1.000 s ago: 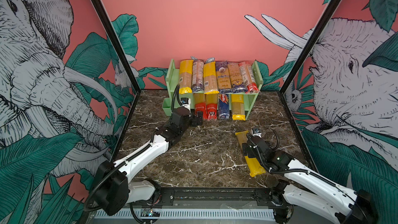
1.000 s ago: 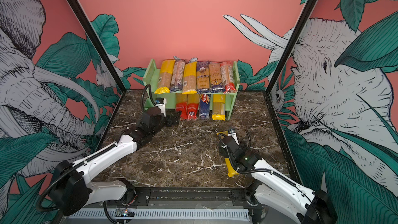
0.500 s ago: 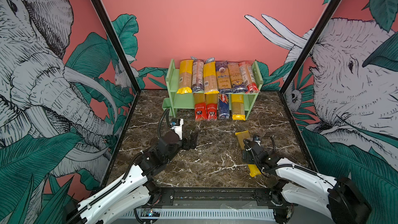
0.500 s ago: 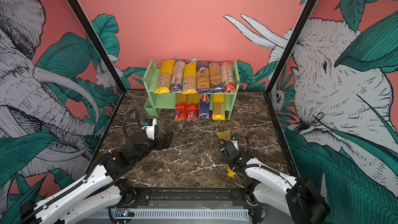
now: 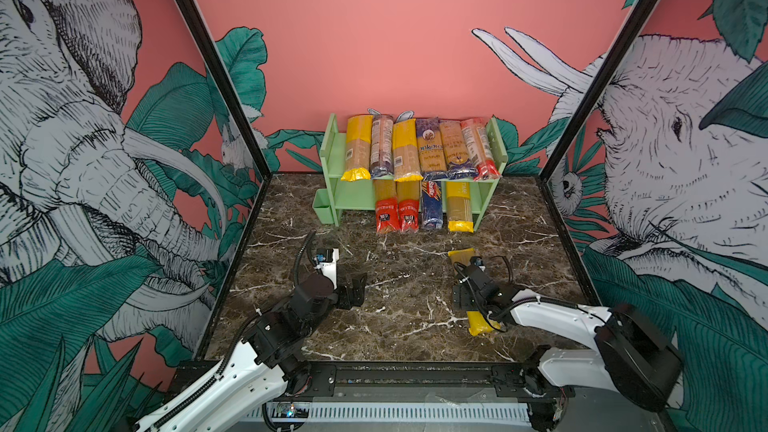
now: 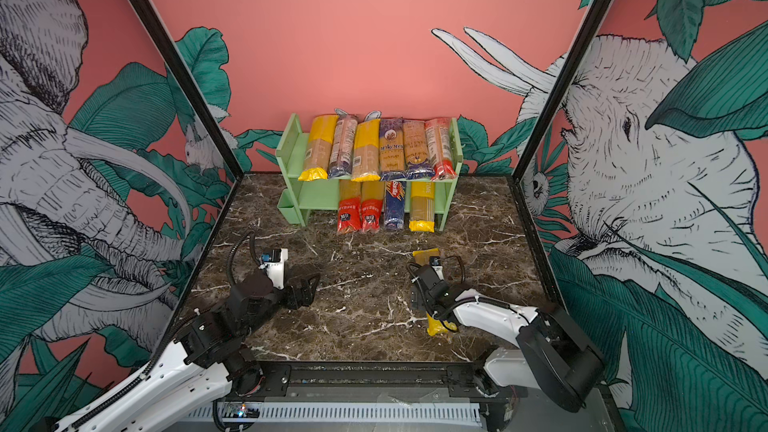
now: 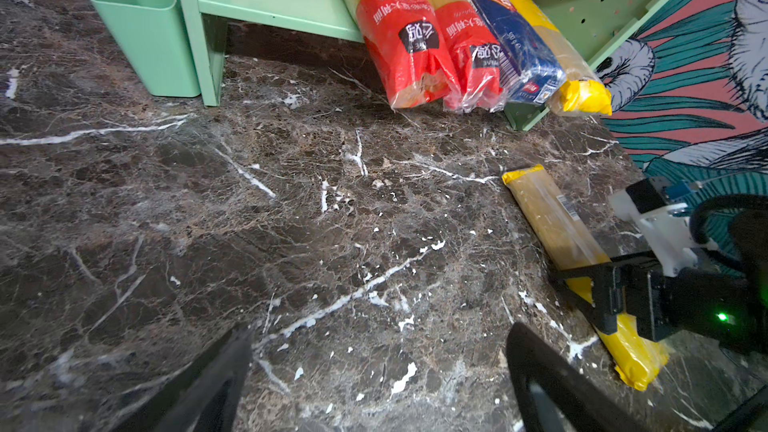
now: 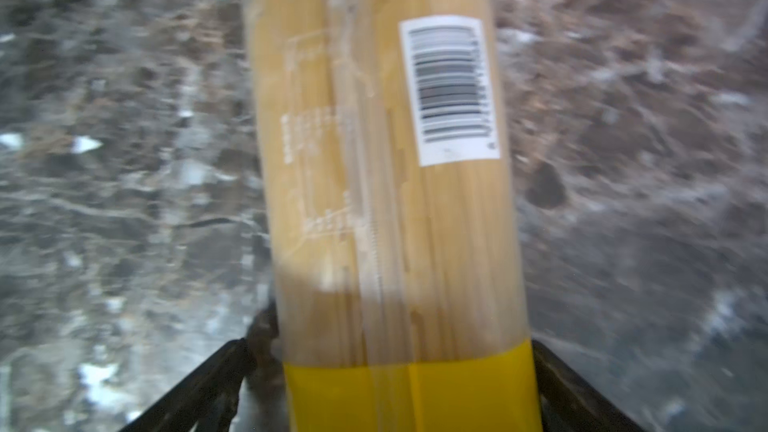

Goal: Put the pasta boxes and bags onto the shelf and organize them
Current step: 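Push the yellow-and-tan pack toward the left gripper with the right gripper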

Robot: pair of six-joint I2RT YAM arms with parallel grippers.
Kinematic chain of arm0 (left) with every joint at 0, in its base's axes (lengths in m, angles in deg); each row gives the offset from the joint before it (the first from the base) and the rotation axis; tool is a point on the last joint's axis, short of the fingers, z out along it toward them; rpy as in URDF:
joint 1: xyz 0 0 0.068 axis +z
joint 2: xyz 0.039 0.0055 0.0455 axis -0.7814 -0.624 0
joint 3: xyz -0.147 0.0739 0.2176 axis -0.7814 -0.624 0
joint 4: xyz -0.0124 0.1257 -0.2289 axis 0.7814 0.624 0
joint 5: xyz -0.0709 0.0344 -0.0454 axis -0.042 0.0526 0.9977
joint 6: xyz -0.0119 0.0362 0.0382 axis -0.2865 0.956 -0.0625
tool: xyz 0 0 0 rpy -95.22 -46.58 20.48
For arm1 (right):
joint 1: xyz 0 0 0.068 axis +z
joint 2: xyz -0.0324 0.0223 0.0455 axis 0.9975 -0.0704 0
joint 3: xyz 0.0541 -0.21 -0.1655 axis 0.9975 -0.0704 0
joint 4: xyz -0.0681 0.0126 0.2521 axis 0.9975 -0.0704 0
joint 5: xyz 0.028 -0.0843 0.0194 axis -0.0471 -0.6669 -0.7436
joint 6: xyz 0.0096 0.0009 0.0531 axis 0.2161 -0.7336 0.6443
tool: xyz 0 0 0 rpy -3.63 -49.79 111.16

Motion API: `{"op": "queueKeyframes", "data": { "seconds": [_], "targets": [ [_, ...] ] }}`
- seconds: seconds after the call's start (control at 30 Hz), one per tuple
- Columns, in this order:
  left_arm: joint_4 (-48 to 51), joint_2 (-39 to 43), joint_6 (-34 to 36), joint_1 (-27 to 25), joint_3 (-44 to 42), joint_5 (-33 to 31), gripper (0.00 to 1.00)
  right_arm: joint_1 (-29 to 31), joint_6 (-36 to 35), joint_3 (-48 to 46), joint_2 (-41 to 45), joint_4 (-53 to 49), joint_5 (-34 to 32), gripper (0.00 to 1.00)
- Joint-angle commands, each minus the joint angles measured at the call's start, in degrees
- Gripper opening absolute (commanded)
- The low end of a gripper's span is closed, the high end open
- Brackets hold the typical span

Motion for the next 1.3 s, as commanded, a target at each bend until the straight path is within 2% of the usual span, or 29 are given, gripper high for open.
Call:
{"op": "queueKeyframes", "data": {
  "seconds": [0.0,0.23,0.37,0.57,0.87,1.07,1.27],
  "targets": [
    [3.1,2.0,-0.9,-0.3,-0.6,-1.7,0.97,1.3,-1.7,3.9,-3.9,3.8,1.8,0.99],
    [6.2,4.7,-1.4,-0.2,-0.6,-2.5,0.97,1.7,-4.7,12.1,-14.5,6.8,3.3,0.99],
    [7.4,5.9,-1.4,-0.3,-0.5,-2.6,0.97,2.2,-5.4,12.6,-15.3,7.9,3.4,0.99],
    [5.5,5.0,-0.6,-0.3,-0.6,-1.6,0.99,4.5,-5.0,6.1,-9.7,8.7,1.3,0.99],
    [-0.3,-1.1,0.3,-0.3,-0.7,1.6,0.99,11.1,0.5,-4.5,0.3,9.1,-4.0,0.99],
    [-1.2,-2.5,-0.1,-0.2,-0.4,2.6,0.98,13.0,3.2,-9.0,0.4,12.3,-5.3,0.99],
    [-0.1,-2.1,-1.1,-0.2,-0.6,3.0,0.98,15.1,1.5,-7.2,-0.3,13.2,-3.4,0.99]
  ]
}}
